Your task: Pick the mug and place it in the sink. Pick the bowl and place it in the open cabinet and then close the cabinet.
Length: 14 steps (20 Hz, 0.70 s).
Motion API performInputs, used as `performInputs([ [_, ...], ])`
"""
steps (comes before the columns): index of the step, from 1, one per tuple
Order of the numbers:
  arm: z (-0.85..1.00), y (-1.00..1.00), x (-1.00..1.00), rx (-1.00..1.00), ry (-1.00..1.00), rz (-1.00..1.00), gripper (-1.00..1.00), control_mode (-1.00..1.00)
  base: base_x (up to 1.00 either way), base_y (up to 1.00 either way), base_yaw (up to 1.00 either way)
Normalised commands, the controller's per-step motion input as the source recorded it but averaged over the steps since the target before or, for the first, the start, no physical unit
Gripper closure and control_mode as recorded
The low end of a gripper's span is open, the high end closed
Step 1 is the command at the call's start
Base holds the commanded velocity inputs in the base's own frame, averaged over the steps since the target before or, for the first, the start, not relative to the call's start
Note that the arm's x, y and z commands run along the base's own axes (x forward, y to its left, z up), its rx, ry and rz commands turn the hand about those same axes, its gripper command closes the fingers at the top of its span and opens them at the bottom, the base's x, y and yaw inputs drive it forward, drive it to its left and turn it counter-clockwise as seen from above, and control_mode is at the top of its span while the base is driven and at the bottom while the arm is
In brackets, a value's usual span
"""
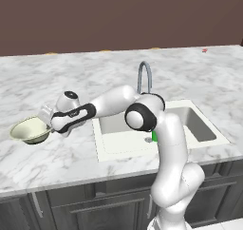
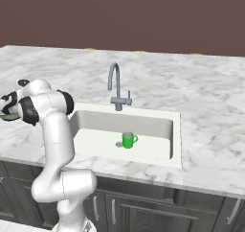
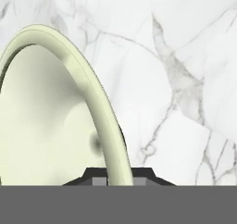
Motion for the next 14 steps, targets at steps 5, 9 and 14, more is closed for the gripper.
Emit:
performInputs([
  [5,0.07,-0.37,-0.21,0.0,0.0,0.0,1.0,-1.0,0.0,0.0,0.0],
  [9,0.24,-0.79,-0.29,0.0,0.0,0.0,1.0,-1.0,0.0,0.0,0.0],
  [14,0.41,-0.95,-0.29,0.01,0.0,0.0,1.0,-1.0,0.0,0.0,0.0],
])
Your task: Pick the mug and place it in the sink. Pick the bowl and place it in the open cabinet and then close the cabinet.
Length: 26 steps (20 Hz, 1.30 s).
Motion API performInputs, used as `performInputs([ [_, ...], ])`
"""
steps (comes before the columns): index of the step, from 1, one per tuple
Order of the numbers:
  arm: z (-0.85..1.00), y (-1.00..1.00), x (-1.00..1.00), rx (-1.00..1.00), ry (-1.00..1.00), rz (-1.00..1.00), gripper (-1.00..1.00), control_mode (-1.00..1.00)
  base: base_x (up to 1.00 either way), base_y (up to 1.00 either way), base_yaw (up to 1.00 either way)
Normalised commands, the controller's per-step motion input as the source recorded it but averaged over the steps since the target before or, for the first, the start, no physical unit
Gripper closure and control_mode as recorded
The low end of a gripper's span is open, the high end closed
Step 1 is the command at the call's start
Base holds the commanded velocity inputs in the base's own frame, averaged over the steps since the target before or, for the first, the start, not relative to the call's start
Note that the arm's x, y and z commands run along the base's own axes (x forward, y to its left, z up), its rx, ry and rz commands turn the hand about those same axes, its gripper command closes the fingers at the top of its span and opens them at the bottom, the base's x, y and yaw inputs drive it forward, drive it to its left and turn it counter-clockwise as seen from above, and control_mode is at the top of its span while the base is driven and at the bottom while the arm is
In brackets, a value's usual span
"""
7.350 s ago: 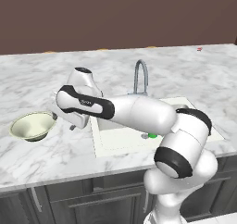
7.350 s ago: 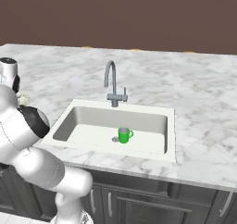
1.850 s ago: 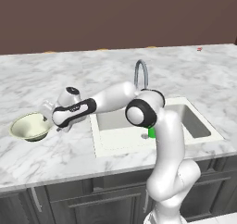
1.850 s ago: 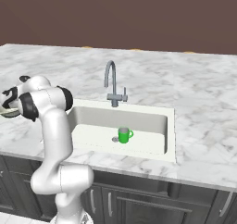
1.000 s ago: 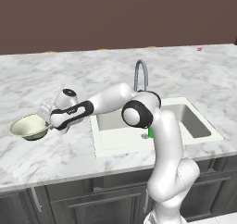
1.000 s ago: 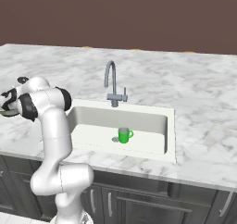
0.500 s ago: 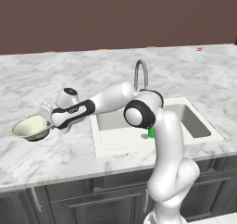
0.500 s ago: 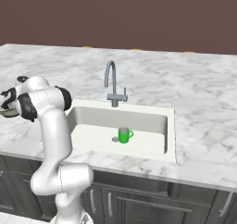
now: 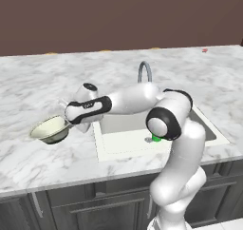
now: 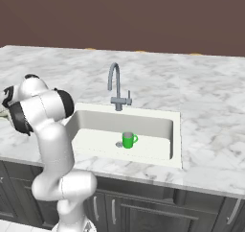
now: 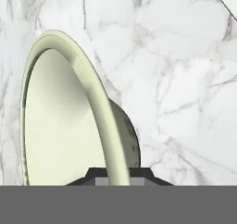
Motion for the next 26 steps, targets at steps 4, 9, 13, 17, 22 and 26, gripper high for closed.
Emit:
performInputs([
  [4,0.69,-0.96,-0.26,0.08,0.0,0.0,1.0,-1.0,0.0,0.0,0.0],
  [9,0.78,-0.86,-0.33,0.05,0.0,0.0,1.0,-1.0,0.0,0.0,0.0],
  [13,0.89,-0.6,-0.34,-0.01,0.0,0.0,1.0,-1.0,0.0,0.0,0.0],
  [17,0.9,-0.46,-0.28,-0.02,0.05,-0.02,1.0,-1.0,0.0,0.0,0.0],
  [22,0.87,-0.26,-0.14,-0.01,0.11,-0.11,1.0,-1.0,0.0,0.0,0.0],
  [26,0.65,-0.31,-0.2,0.0,0.14,-0.17,1.0,-1.0,0.0,0.0,0.0],
])
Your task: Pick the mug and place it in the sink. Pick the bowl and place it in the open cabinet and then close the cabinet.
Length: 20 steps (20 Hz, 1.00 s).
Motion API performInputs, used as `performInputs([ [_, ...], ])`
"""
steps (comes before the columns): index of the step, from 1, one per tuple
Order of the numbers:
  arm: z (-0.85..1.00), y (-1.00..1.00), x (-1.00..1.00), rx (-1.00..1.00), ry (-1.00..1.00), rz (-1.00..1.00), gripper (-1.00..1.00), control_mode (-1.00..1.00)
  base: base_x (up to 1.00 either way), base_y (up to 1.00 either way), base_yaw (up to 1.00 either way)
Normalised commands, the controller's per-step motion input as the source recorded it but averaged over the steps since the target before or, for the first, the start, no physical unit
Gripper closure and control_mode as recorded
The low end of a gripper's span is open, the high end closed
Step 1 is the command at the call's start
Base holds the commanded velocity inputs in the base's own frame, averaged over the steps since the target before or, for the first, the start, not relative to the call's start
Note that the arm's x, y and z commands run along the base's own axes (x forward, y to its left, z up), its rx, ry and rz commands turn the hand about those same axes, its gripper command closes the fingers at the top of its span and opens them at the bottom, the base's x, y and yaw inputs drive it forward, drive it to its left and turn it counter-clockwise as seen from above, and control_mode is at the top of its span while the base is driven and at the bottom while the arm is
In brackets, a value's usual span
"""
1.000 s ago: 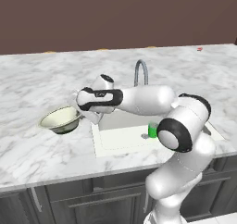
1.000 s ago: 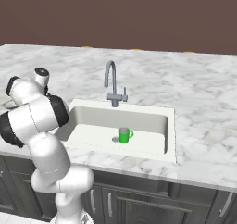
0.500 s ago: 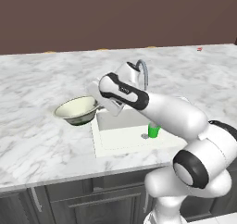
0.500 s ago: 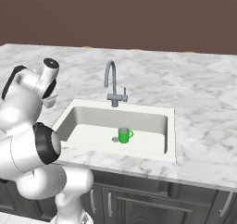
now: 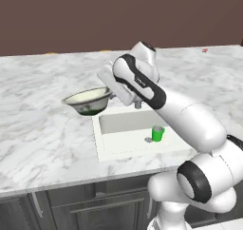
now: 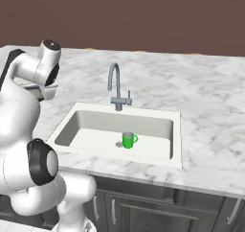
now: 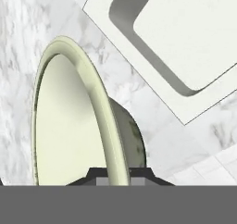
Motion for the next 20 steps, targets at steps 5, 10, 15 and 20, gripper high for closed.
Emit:
performInputs([
  [5,0.05,-0.35,-0.5,-0.03,0.04,-0.28,1.0,-1.0,0.0,0.0,0.0],
  [10,0.06,-0.29,-0.58,-0.02,-0.03,-0.34,1.0,-1.0,0.0,0.0,0.0],
  [15,0.1,-0.03,-0.39,0.0,-0.18,-0.28,1.0,-1.0,0.0,0.0,0.0],
  [20,0.15,0.0,-0.38,0.0,-0.32,-0.22,1.0,-1.0,0.0,0.0,0.0],
])
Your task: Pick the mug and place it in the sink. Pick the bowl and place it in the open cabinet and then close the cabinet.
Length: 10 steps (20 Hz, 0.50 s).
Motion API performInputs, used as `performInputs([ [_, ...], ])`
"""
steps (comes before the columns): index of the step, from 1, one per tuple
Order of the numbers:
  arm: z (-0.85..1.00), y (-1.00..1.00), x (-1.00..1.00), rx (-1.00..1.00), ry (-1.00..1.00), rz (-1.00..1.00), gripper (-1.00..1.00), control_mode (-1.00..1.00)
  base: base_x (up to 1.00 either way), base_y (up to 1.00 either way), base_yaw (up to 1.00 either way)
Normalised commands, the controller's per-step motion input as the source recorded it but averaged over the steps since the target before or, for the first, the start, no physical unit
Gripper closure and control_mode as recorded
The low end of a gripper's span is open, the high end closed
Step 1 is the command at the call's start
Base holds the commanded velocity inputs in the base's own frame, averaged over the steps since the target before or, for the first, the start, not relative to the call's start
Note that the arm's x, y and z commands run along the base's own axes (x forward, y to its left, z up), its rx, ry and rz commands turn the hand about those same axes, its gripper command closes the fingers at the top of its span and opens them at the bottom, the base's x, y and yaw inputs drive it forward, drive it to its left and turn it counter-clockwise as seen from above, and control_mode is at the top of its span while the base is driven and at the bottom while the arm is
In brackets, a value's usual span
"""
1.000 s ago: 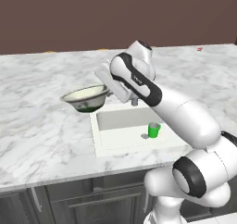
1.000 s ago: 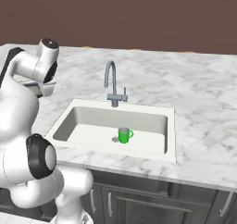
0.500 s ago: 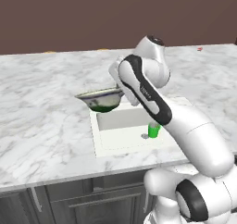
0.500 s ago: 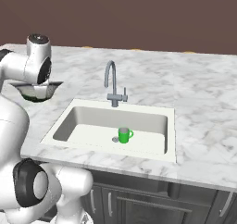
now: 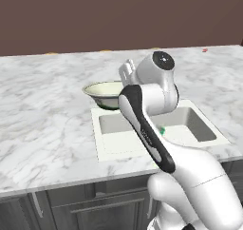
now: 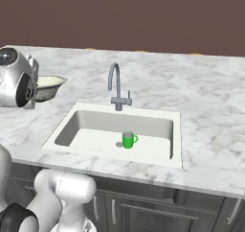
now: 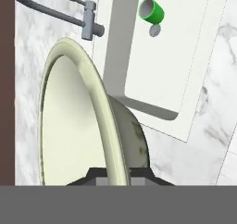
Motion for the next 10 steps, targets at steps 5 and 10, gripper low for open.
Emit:
performInputs([
  [5,0.13,-0.02,-0.36,0.0,-0.28,-0.17,1.0,-1.0,0.0,0.0,0.0],
  [10,0.11,-0.17,-0.49,0.0,-0.2,-0.15,1.0,-1.0,0.0,0.0,0.0],
])
